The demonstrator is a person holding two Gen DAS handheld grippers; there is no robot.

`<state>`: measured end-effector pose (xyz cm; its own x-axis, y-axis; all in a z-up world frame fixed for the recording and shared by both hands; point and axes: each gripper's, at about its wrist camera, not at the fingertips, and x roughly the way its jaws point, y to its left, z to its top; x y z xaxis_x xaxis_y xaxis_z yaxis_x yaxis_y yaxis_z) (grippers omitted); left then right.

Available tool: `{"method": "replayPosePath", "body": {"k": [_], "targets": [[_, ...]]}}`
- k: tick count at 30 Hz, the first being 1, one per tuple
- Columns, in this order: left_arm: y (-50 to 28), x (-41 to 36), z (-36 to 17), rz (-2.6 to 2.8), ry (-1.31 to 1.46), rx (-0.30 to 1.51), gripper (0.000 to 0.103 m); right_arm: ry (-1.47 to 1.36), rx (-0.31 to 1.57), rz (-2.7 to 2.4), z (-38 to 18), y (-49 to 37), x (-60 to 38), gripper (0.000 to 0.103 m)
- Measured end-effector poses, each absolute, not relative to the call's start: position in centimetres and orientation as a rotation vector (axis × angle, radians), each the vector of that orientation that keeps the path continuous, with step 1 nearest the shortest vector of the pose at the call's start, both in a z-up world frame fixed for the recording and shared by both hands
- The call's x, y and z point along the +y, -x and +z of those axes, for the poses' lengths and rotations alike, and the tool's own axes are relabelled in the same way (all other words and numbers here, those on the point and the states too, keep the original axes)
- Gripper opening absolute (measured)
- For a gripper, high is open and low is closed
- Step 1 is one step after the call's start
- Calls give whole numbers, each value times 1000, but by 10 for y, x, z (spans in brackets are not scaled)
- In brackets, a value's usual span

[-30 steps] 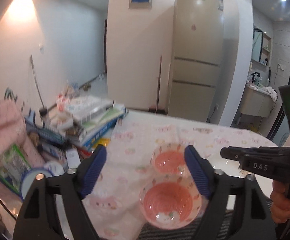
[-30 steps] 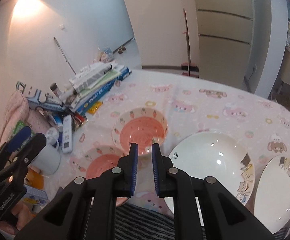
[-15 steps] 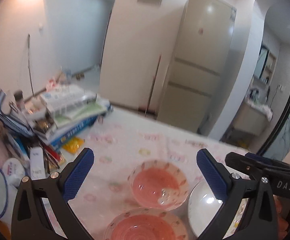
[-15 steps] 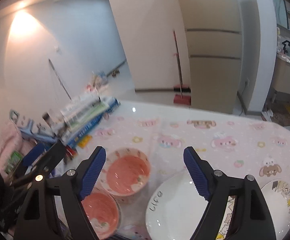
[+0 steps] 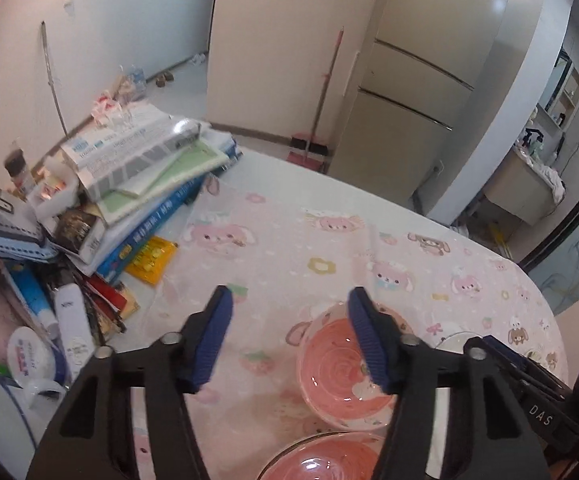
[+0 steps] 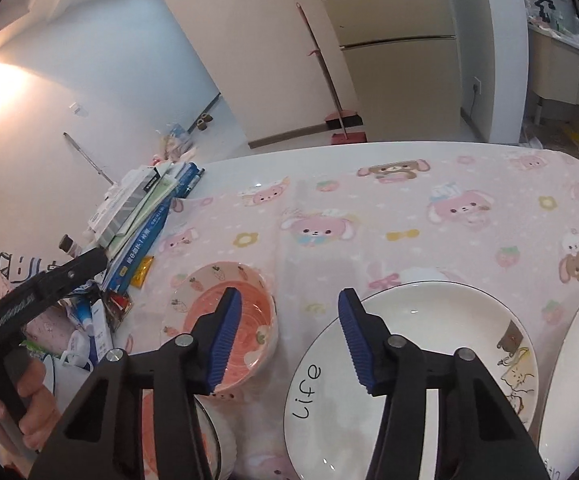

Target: Organize plates and bowls

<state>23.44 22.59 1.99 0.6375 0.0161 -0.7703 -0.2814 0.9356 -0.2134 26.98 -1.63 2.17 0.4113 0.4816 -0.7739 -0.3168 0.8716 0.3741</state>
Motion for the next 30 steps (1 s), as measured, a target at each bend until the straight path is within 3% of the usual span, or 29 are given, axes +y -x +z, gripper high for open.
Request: {"method": "replayPosePath", "body": {"k": [2,4,7,11,16,19,30], "targets": [[-235,223,5,121,339,888,34,-184,1052,560,17,-271,-11,44],[-236,221,-10,97,325,917,31,-154,1051,553,11,-272,-5,32],[-236,222,-23,105,303,951,26,-121,1071,567,-1,-271,7,23],[-240,225,-34,25,317,973,24,-81,1100,577,-13,-271,19,20],[-250,228,-58,-62,395,1053,4,-75,1133,530,-28,-272,23,13],[-249,236,-60,-87,468,1052,4,-154,1133,515,-37,-272,19,10],[-256,208,-67,-42,315,1152,9,30,1085,504,-33,-266,36,11]]}}
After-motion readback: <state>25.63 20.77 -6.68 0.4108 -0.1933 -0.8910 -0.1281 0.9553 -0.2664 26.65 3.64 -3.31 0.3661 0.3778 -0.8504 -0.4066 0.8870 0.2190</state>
